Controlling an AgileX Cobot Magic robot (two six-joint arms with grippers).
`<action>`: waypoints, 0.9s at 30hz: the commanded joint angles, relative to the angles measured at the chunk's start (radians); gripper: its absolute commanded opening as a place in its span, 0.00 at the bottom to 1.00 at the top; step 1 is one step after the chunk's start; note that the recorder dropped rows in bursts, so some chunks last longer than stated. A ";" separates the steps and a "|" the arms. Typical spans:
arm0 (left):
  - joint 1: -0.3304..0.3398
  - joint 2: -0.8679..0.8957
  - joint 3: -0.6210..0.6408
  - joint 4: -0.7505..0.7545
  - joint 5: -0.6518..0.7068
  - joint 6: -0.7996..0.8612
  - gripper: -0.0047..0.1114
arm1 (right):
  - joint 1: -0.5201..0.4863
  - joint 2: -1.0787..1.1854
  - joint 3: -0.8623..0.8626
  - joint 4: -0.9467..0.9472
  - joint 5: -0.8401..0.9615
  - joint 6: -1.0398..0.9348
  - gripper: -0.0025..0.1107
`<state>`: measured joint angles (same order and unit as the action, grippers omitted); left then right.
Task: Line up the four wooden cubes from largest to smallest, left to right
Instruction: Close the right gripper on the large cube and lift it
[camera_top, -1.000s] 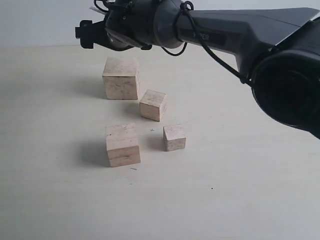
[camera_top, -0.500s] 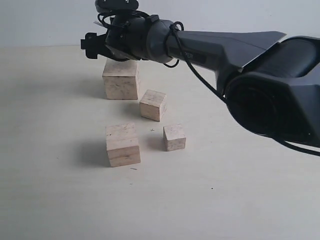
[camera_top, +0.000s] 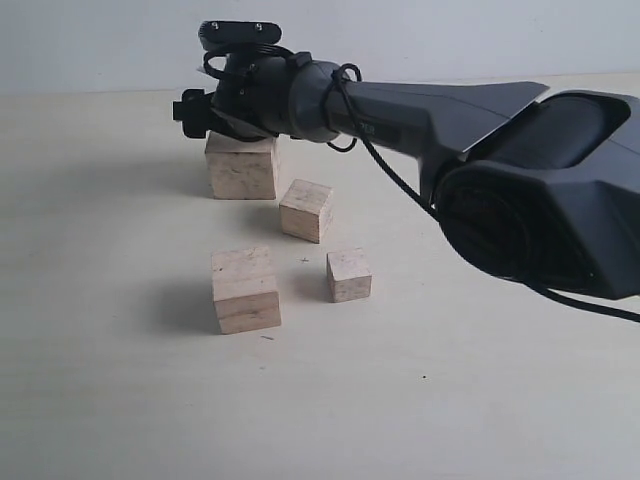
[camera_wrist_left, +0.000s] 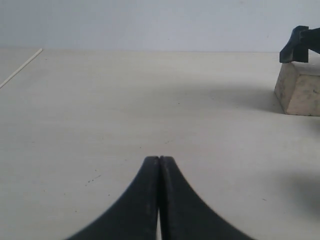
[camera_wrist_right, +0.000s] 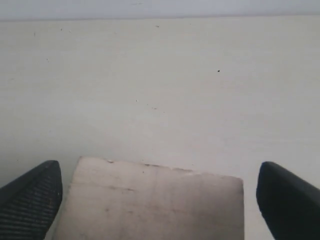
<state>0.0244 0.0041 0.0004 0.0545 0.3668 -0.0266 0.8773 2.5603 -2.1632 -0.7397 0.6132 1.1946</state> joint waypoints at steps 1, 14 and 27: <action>0.003 -0.004 0.000 -0.008 -0.007 -0.008 0.04 | -0.005 0.018 -0.008 0.038 0.006 -0.007 0.89; 0.003 -0.004 0.000 -0.008 -0.007 -0.008 0.04 | -0.005 -0.028 -0.008 0.125 0.016 -0.116 0.25; 0.003 -0.004 0.000 -0.008 -0.007 -0.008 0.04 | -0.005 -0.216 -0.008 0.827 0.164 -1.395 0.02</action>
<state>0.0244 0.0041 0.0004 0.0545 0.3668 -0.0266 0.8773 2.3910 -2.1671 -0.0176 0.7211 0.0302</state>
